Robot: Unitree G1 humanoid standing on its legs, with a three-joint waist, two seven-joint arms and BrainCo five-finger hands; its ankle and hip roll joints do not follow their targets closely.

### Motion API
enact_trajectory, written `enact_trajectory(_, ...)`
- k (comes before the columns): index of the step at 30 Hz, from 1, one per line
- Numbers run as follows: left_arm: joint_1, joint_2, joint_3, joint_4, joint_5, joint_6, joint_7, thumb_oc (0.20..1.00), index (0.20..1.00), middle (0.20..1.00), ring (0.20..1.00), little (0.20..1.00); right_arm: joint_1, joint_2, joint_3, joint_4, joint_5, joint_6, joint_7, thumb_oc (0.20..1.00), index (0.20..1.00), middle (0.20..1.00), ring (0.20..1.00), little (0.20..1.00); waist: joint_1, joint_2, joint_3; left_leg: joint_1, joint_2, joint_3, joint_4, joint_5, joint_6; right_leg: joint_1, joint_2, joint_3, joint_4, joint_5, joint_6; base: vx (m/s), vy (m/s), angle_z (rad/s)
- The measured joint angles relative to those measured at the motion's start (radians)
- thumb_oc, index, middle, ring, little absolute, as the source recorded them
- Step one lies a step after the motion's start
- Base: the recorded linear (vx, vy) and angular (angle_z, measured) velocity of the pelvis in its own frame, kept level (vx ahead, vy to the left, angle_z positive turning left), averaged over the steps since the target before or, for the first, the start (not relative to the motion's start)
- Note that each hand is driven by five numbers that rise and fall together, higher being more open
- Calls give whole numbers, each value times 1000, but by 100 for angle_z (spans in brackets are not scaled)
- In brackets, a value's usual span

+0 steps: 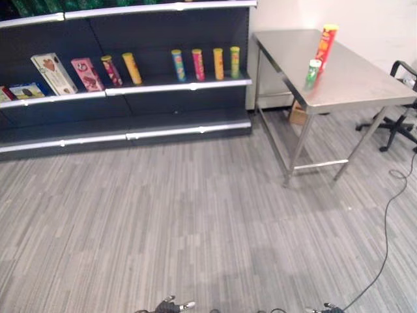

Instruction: Put the goods on the table back onto the shelves and tidy them up.

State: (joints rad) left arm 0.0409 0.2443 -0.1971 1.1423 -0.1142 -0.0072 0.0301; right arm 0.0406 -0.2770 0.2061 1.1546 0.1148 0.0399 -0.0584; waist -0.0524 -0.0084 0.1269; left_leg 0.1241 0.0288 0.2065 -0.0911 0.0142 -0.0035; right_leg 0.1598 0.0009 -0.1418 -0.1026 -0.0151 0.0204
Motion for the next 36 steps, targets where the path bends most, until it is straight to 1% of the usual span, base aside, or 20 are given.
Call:
enact_trajectory(5,-52,14,22,-7,-41,-3,4,1000,1000,1000,1000,1000,-57,-2,1,-1,0,0,1,1000,1000,1000,1000,1000,21,-22,69,-169,16,-34,250,-26,-47,-39,-6,-25,3,-3,-17,-43,-117,17)
enact_trajectory(7,-69,8,39,12,-58,-3,8,1000,1000,1000,1000,1000,-77,-6,0,1,2,0,-6,1000,1000,1000,1000,1000,49,-51,122,-348,23,-112,525,-12,-122,-37,-28,-43,25,-6,-71,194,-10,24)
enact_trajectory(9,-79,-5,38,19,-81,1,11,1000,1000,1000,1000,1000,-81,-17,0,4,3,3,-15,1000,1000,1000,1000,1000,54,-43,133,-389,36,-131,435,-9,-117,-30,-27,-53,-1,-9,-82,300,55,20)
enact_trajectory(11,-79,-10,38,32,-96,-1,12,1000,1000,1000,1000,1000,-96,-23,0,4,4,4,-23,1000,1000,1000,1000,1000,57,-23,137,-366,57,-131,192,17,-105,-32,-21,-51,-1,-10,-79,344,77,1)
enact_trajectory(13,-85,-18,38,46,-113,-1,14,1000,1000,1000,1000,1000,-116,-24,0,3,5,3,-25,1000,1000,1000,1000,1000,61,15,144,-384,105,-153,-12,57,-135,-27,5,-47,-1,-19,-67,516,114,2)
enact_trajectory(15,-91,-24,38,47,-121,-4,14,1000,1000,1000,1000,1000,-127,-23,0,4,5,3,-25,1000,1000,1000,1000,1000,83,23,150,-412,121,-168,-12,58,-135,-15,7,-33,-1,-33,-58,773,246,-35)
enact_trajectory(16,-79,-28,59,50,-123,-4,14,1000,1000,1000,1000,1000,-142,-19,4,21,4,-1,-24,1000,1000,1000,1000,1000,105,25,145,-395,134,-176,-9,56,-137,7,0,27,4,-58,-34,703,286,-95)
enact_trajectory(19,-31,-31,85,59,-132,0,15,1000,1000,1000,1000,1000,-123,-24,9,10,1,-9,-23,1000,1000,1000,1000,1000,119,20,100,-292,93,-152,-9,54,-129,53,-49,99,1,-100,11,392,164,-93)
enact_trajectory(20,-21,-27,84,60,-139,2,17,1000,1000,1000,1000,1000,-106,-20,20,14,1,-8,-23,1000,1000,1000,1000,1000,121,20,76,-278,82,-136,-8,111,-102,62,-72,109,1,-114,31,558,259,-84)
enact_trajectory(21,-24,-5,84,59,-140,2,22,1000,1000,1000,1000,1000,-95,-1,50,9,-2,-8,-15,1000,1000,1000,1000,1000,124,-30,60,-256,33,-98,-3,138,-71,63,-125,109,46,-124,74,397,195,-71)
enact_trajectory(22,-35,0,84,58,-139,3,23,1000,1000,1000,1000,1000,-90,5,50,8,-3,-7,-13,1000,1000,1000,1000,1000,116,-36,57,-239,23,-90,-7,146,-38,35,-136,91,127,-136,93,391,229,-48)
enact_trajectory(25,-55,25,42,23,-139,-10,22,1000,1000,1000,1000,1000,-64,26,47,-9,-7,-9,-3,1000,1000,1000,1000,1000,89,-51,30,-197,-7,-74,0,115,33,-108,-198,79,502,-171,141,83,60,0)
enact_trajectory(28,-81,37,37,23,-139,-13,22,1000,1000,1000,1000,1000,-65,37,49,-5,-7,-8,3,1000,1000,1000,1000,1000,95,-70,12,-184,-41,-81,4,100,56,-121,-210,93,499,-185,153,491,452,15)
enact_trajectory(29,-101,40,-1,16,-131,-2,21,1000,1000,1000,1000,1000,-71,37,51,-39,-10,-8,0,1000,1000,1000,1000,1000,94,-67,39,-168,-57,-41,66,-10,105,-188,-241,58,652,-85,181,294,131,-52)
enact_trajectory(30,-72,26,-50,33,-104,11,15,1000,1000,1000,1000,1000,-95,49,-30,-43,-3,-32,-11,1000,1000,1000,1000,1000,68,-18,79,-67,-47,-4,31,-23,110,-369,-303,-43,976,-21,136,362,91,-59)
enact_trajectory(31,-60,8,-49,43,-98,16,11,1000,1000,1000,1000,1000,-95,32,-14,-41,0,-32,-1,1000,1000,1000,1000,1000,52,21,72,-46,-33,-4,15,-21,99,-405,-266,-50,900,-83,112,340,11,-17)
enact_trajectory(32,-60,6,-43,43,-98,14,8,1000,1000,1000,1000,1000,-93,6,1,-38,0,-29,-2,1000,1000,1000,1000,1000,19,38,65,-33,-37,-16,12,-26,90,-440,-254,-58,803,-102,120,351,-37,43)
enact_trajectory(34,-83,12,-39,29,-82,-2,11,1000,1000,1000,1000,1000,-80,-14,-4,-31,4,-24,-6,1000,1000,1000,1000,1000,0,22,70,-6,-55,-34,-5,-50,97,-508,-230,-68,605,-101,127,318,-62,50)
enact_trajectory(35,-100,21,-31,34,-57,1,11,1000,1000,1000,1000,1000,-77,-8,-4,4,4,-17,-7,1000,1000,1000,1000,1000,-18,5,73,20,-63,-56,-1,-78,90,-521,-186,-70,338,-74,128,289,-47,47)
enact_trajectory(36,-102,24,-30,31,-53,4,12,1000,1000,1000,1000,1000,-60,-6,-4,0,4,-22,-4,1000,1000,1000,1000,1000,-32,-12,73,27,-70,-66,0,-93,88,-537,-177,-56,243,-41,124,589,-97,49)
